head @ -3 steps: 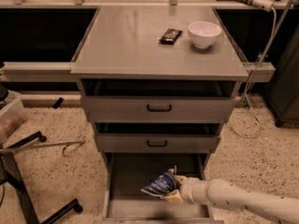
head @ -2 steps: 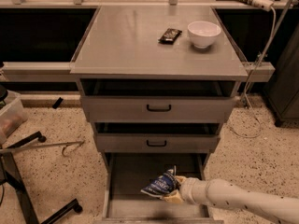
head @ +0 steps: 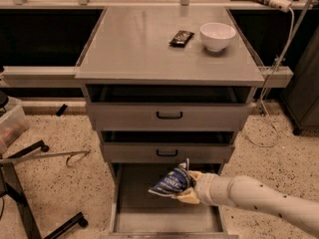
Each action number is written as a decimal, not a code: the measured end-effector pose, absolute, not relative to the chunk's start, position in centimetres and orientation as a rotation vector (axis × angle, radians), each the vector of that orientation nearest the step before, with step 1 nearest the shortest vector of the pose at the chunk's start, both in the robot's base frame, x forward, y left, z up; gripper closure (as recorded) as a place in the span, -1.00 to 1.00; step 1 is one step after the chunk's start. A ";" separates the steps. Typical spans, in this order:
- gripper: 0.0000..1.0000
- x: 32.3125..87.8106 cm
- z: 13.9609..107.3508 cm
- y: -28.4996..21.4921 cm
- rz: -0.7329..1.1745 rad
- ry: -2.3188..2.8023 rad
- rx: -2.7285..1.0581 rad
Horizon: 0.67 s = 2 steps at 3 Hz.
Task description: Pick blue chip bag from bottom drawer and place on counter
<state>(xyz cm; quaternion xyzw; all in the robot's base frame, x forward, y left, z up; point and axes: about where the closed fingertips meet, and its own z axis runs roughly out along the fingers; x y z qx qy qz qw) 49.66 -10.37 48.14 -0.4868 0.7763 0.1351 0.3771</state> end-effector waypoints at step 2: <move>1.00 49.2 67.6 -5.7 0.379 1.769 -1.344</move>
Offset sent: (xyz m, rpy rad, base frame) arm -0.0156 0.0767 0.3098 0.0884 -0.2320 0.2480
